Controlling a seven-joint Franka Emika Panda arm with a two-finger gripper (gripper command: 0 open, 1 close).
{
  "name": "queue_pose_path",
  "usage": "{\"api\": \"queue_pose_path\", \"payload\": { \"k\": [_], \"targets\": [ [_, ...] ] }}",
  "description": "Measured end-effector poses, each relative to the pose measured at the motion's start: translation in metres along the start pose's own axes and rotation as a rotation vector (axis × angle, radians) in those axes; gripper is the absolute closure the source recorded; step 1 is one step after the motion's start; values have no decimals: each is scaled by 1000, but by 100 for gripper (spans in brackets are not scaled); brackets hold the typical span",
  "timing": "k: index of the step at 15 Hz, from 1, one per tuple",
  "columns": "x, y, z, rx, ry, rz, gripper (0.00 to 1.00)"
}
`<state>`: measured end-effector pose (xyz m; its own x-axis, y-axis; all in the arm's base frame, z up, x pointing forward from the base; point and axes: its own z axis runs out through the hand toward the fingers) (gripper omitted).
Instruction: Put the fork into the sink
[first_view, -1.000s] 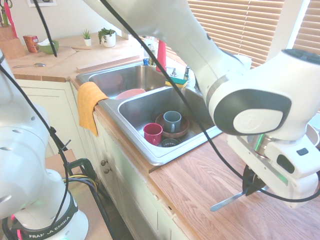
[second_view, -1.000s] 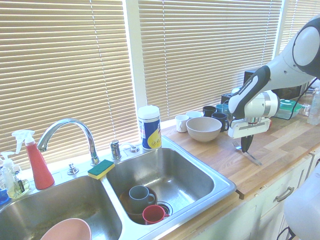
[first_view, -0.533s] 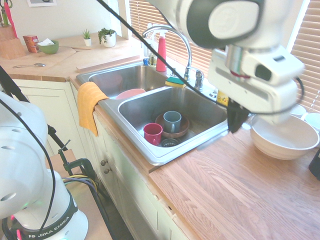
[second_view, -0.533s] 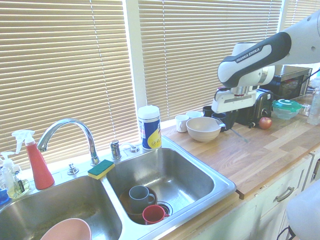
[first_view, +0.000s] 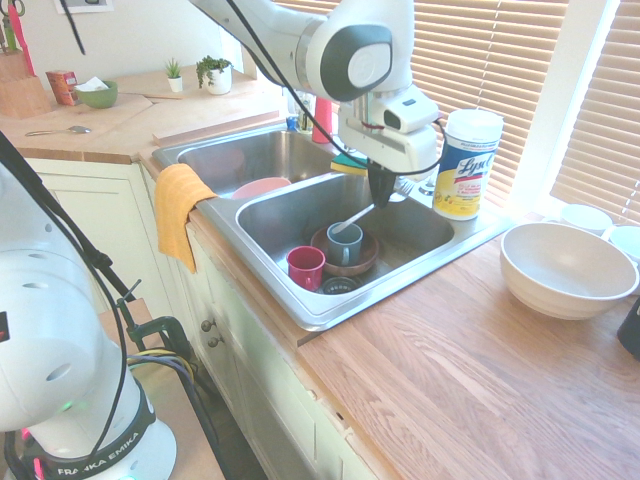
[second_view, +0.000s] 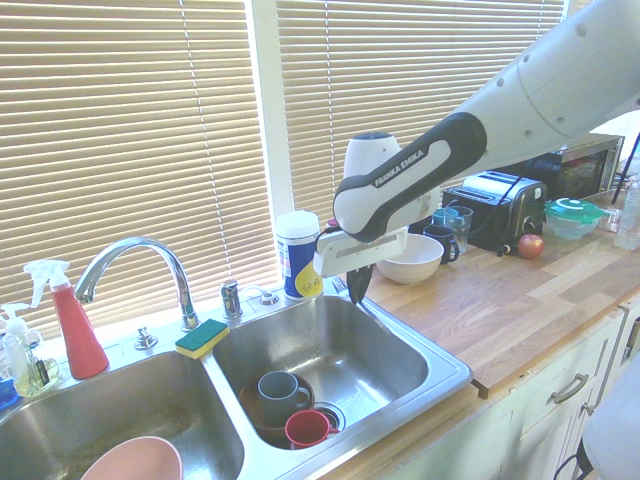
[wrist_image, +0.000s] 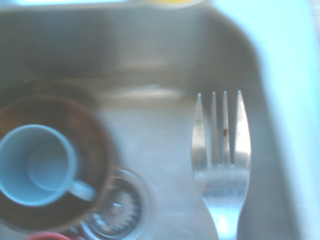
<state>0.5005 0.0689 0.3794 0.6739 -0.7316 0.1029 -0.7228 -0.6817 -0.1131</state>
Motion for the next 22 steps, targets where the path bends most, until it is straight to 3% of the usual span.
{"api": "queue_pose_path", "payload": {
  "k": [5, 12, 13, 17, 22],
  "targets": [
    [-34, -33, 68, -20, -12, -27, 100],
    [-51, -35, 173, -35, -23, -61, 100],
    [-50, -35, 185, -43, -29, -57, 0],
    [-50, -32, 217, -70, -54, -44, 0],
    [-48, -35, 220, -69, -55, -43, 0]
  ]
}}
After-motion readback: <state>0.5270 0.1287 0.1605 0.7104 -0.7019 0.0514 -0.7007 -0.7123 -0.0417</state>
